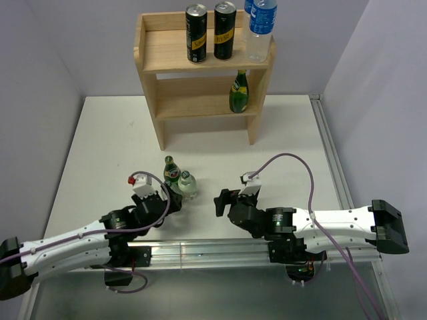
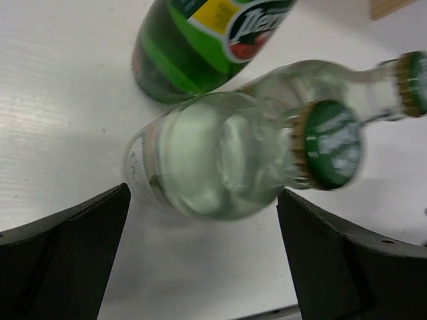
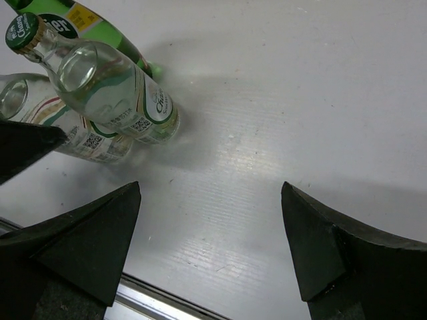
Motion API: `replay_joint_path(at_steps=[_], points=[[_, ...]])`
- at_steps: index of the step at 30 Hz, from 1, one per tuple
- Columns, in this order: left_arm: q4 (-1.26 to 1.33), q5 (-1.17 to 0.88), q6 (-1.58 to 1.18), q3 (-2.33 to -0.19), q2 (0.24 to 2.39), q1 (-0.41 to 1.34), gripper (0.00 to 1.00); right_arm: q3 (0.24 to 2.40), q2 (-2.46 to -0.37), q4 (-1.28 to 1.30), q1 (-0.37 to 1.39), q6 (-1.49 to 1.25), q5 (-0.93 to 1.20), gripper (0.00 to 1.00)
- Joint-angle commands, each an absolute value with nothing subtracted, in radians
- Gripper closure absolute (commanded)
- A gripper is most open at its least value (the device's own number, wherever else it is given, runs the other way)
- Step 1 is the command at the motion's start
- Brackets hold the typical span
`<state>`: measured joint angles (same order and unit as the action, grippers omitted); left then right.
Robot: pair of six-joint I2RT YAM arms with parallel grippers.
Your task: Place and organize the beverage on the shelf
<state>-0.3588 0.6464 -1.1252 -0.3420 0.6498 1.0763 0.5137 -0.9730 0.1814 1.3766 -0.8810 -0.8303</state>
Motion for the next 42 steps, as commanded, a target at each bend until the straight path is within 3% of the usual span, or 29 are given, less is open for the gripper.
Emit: replay_joint_path(at_steps=[1,5,13,26,35,42], points=[[-0.293,0.796,-1.238,-0.322,0.744,1.114,0.01,0.502,-0.948,0.178,1.384,-0.916,-0.877,0.07],[-0.236,0.908,-1.305,-0.319,0.906,1.144,0.01,0.489,-0.93,0.189,1.384,-0.922,-0.882,0.07],[-0.028,1.077,-1.207,-0.287,1.037,1.184,0.01,0.476,-0.913,0.212,1.384,-0.933,-0.89,0.07],[0.357,1.161,-0.951,-0.233,1.204,1.186,0.01,0.462,-0.977,0.123,1.382,-0.919,-0.864,0.07],[0.379,1.198,-0.908,-0.281,1.342,1.186,0.02,0.439,-0.963,0.106,1.381,-0.917,-0.864,0.07],[0.319,1.246,-0.929,-0.343,1.413,1.186,0.21,0.419,-0.943,0.101,1.381,-0.923,-0.865,0.07]])
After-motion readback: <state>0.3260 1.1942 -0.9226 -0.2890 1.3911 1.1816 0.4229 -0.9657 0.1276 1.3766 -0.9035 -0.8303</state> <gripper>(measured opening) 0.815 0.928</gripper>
